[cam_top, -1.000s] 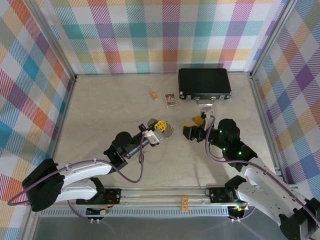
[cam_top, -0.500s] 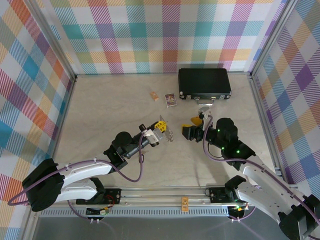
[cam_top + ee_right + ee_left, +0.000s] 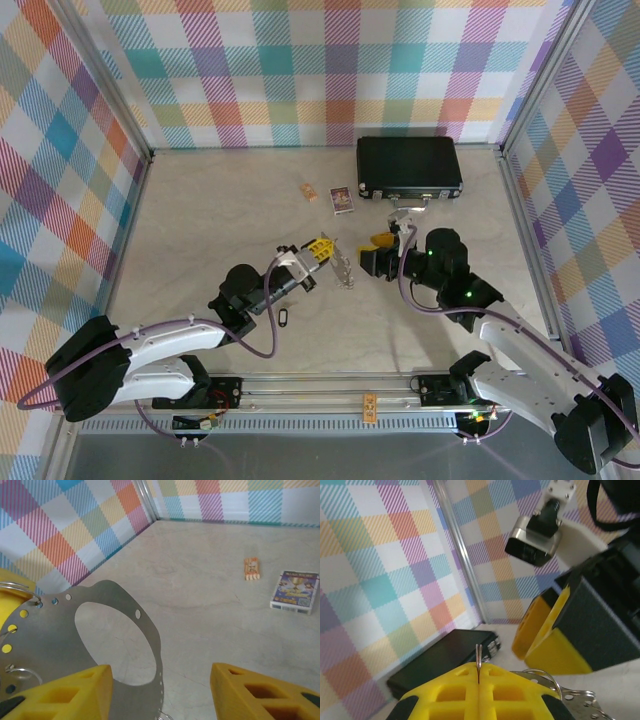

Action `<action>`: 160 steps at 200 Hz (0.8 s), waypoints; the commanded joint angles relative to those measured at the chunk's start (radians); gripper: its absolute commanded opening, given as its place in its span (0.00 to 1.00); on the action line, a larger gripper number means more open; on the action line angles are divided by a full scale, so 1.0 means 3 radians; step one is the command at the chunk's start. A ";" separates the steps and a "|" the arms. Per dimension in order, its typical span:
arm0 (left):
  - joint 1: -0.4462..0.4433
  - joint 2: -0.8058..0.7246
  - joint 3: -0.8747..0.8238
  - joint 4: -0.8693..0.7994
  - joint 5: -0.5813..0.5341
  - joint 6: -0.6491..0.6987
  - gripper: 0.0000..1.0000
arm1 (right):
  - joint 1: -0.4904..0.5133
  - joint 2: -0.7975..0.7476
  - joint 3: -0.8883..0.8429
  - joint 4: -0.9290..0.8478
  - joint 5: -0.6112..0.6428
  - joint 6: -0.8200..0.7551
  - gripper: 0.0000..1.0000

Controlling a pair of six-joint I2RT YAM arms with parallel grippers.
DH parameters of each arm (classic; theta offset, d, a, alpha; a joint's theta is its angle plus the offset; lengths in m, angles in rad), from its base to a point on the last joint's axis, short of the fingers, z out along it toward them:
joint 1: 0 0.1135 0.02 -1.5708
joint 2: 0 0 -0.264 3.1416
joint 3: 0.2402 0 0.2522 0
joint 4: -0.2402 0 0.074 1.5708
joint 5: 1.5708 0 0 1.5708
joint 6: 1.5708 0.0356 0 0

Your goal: Put the keys on the keyring

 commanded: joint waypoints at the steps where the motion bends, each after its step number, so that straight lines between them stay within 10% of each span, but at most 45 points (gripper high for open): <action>1: 0.0114 0.0049 0.0107 0.0402 0.0279 -0.0624 0.00 | 0.0014 0.0020 0.0125 0.0216 -0.0217 0.0026 0.53; 160: 0.0654 0.0327 0.0149 0.1058 0.1231 -0.2022 0.00 | 0.0011 0.0487 0.0472 0.0534 -0.0714 0.0127 0.45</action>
